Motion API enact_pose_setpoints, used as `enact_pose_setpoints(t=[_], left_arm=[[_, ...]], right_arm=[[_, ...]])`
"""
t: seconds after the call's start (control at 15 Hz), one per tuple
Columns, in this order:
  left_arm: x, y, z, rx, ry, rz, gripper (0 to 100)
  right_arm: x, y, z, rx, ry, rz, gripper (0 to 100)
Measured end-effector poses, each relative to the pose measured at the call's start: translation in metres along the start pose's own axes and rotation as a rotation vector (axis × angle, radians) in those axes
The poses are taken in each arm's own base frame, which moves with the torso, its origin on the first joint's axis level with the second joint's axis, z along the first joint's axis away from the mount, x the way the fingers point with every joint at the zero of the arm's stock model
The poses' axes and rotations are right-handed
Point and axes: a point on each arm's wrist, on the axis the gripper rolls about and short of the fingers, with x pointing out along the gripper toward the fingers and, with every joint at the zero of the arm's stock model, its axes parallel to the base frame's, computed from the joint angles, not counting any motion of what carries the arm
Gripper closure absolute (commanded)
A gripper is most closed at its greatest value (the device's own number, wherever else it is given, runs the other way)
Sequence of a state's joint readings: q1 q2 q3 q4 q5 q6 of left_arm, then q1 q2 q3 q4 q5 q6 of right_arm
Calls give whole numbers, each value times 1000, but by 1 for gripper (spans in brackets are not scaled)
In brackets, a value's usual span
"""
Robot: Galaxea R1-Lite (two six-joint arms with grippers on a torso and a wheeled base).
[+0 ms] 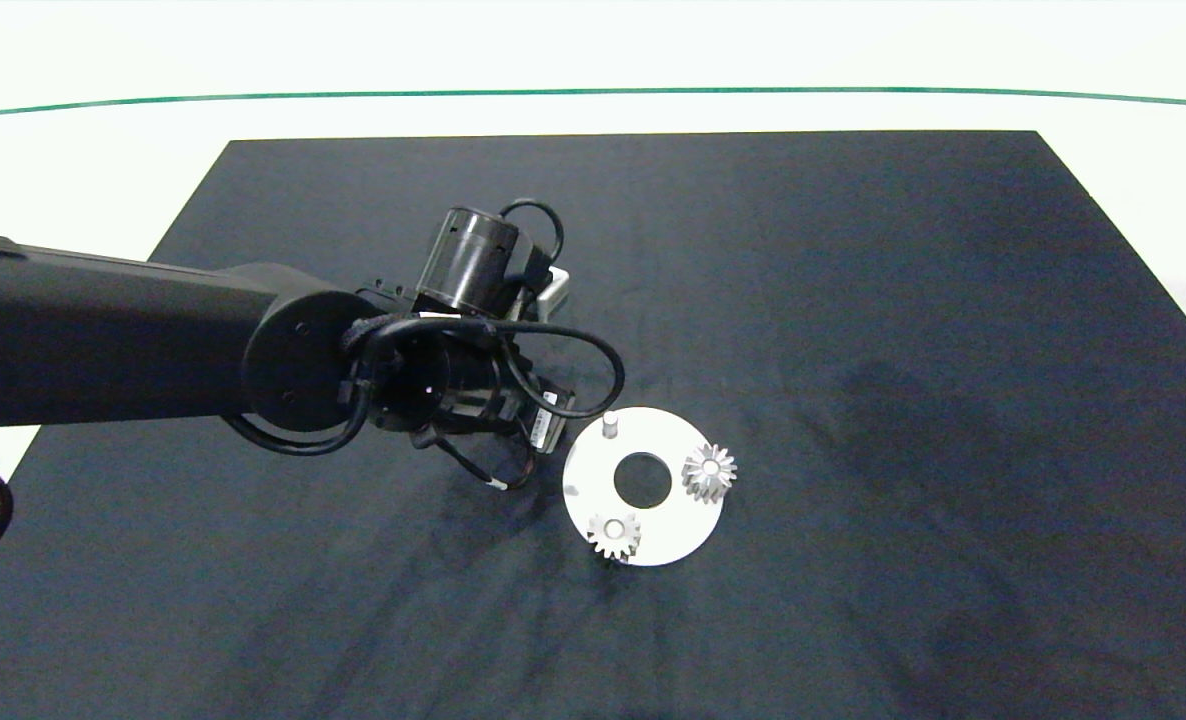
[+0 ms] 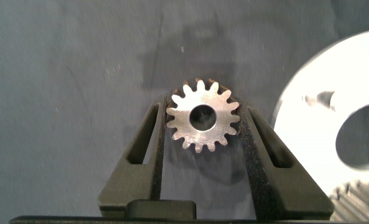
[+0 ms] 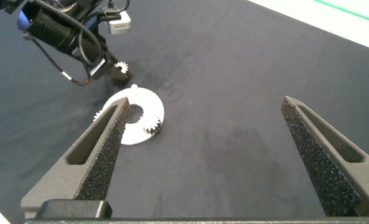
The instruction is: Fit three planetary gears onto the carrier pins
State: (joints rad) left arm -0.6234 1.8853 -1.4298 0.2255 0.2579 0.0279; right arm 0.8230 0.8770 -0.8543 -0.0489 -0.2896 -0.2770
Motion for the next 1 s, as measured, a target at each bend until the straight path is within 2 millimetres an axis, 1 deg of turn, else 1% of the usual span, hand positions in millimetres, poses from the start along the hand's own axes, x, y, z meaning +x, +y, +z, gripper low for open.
enact_pose_setpoints(t=[0.33,0.53,0.8,1.0], left_arm=[[-8,3,0,2,-10,0,77],[-27,2,7,24,-59,-9,78],[-48,-11,6,86,-91,-50,78],[-55,-23,10,118,-117,-81,78]], right_arm=[[0,0,0,1,-3,0,0],[0,0,1,1,-5,-2,0],[0,-1,1,2,-6,-5,0],[0,-1,1,2,-6,-7,0]])
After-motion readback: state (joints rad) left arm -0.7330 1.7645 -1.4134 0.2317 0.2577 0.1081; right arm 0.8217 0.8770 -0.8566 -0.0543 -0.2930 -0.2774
